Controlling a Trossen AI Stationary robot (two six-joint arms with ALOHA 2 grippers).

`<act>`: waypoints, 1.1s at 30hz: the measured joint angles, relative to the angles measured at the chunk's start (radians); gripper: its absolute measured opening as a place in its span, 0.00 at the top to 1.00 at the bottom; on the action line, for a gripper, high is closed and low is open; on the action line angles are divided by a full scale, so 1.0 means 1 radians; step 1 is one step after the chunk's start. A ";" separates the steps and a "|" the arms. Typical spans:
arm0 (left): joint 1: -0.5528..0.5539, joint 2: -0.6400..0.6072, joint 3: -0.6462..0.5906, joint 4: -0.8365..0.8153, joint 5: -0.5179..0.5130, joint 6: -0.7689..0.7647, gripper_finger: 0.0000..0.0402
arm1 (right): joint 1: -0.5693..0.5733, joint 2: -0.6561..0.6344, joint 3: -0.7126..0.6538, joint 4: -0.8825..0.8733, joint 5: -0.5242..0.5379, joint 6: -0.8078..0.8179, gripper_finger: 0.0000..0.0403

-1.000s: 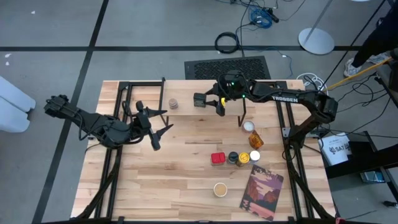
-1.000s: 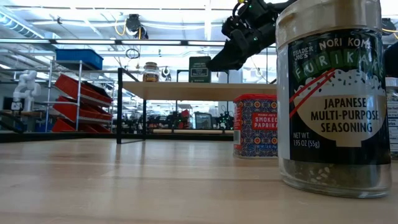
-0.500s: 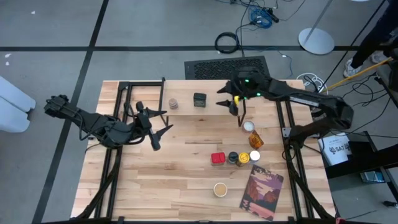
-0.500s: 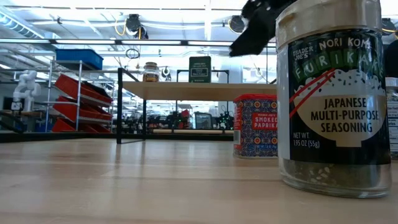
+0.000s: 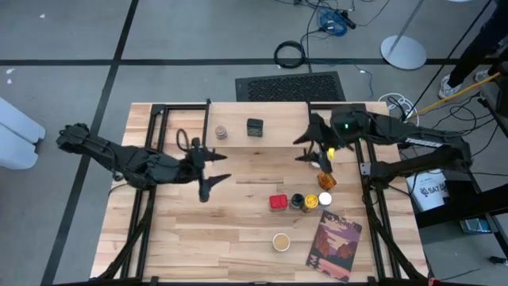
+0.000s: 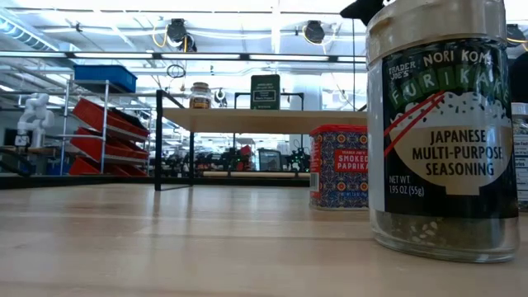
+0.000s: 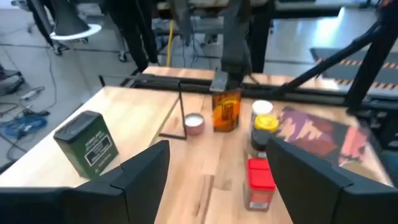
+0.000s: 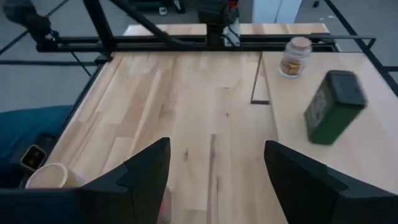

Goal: Shelf spices
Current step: Put a green packet of spices on the shelf

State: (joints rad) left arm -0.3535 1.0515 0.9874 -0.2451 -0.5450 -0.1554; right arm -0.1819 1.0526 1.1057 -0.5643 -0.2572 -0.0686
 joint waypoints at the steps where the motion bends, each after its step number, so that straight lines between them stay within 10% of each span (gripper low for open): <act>1: 0.006 0.011 0.000 0.000 -0.002 0.008 0.31 | 0.025 0.000 0.000 -0.005 0.028 0.005 0.38; 13: 0.231 0.042 0.035 0.000 -0.108 0.184 0.31 | 0.169 0.049 0.000 -0.017 0.274 0.035 0.38; 24: 0.537 0.092 0.036 0.040 0.221 0.223 0.31 | 0.151 0.121 0.000 0.107 0.470 -0.018 0.38; 33: 0.558 0.197 0.036 0.056 0.339 0.235 0.31 | 0.013 0.254 0.000 0.259 0.342 -0.159 0.38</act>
State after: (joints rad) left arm 0.2048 1.2485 1.0233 -0.1894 -0.2061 0.0796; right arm -0.1694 1.3070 1.1057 -0.3051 0.0852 -0.2278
